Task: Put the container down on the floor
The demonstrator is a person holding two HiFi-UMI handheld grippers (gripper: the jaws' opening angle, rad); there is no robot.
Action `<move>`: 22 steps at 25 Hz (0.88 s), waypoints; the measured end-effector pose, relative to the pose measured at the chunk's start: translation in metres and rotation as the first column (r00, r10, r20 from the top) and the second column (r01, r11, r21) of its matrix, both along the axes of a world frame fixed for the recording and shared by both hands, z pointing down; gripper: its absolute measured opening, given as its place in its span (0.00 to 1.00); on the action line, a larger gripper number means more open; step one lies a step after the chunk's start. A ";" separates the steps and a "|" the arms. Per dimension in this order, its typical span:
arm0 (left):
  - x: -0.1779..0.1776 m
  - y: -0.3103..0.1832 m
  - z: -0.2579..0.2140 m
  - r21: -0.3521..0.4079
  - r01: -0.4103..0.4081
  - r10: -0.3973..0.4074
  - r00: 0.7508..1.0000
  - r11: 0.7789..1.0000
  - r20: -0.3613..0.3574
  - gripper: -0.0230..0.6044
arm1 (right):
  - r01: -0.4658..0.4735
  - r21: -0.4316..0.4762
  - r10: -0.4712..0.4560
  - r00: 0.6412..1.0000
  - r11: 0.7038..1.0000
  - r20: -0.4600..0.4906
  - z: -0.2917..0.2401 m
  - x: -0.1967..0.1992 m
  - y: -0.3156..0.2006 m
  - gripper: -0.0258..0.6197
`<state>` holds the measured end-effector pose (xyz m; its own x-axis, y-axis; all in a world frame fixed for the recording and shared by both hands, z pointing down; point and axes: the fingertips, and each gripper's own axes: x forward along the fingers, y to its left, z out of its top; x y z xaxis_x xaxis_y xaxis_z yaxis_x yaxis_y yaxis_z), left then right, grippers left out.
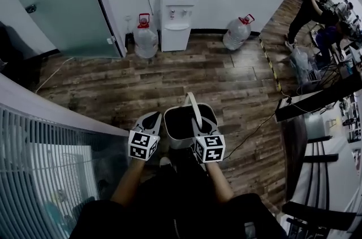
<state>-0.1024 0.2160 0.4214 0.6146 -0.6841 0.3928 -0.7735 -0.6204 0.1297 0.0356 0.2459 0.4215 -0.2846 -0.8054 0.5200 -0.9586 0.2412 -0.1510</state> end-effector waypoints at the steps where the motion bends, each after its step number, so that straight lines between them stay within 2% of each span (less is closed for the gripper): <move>1: 0.001 -0.007 0.001 -0.002 0.003 -0.003 1.000 1.000 0.001 0.06 | 0.006 -0.004 -0.006 1.000 1.000 0.001 0.003 0.000 -0.006 0.14; 22: 0.077 -0.147 0.000 -0.051 0.076 -0.073 0.996 0.996 0.055 0.06 | 0.093 -0.063 -0.090 0.995 0.994 0.039 0.014 0.061 -0.145 0.14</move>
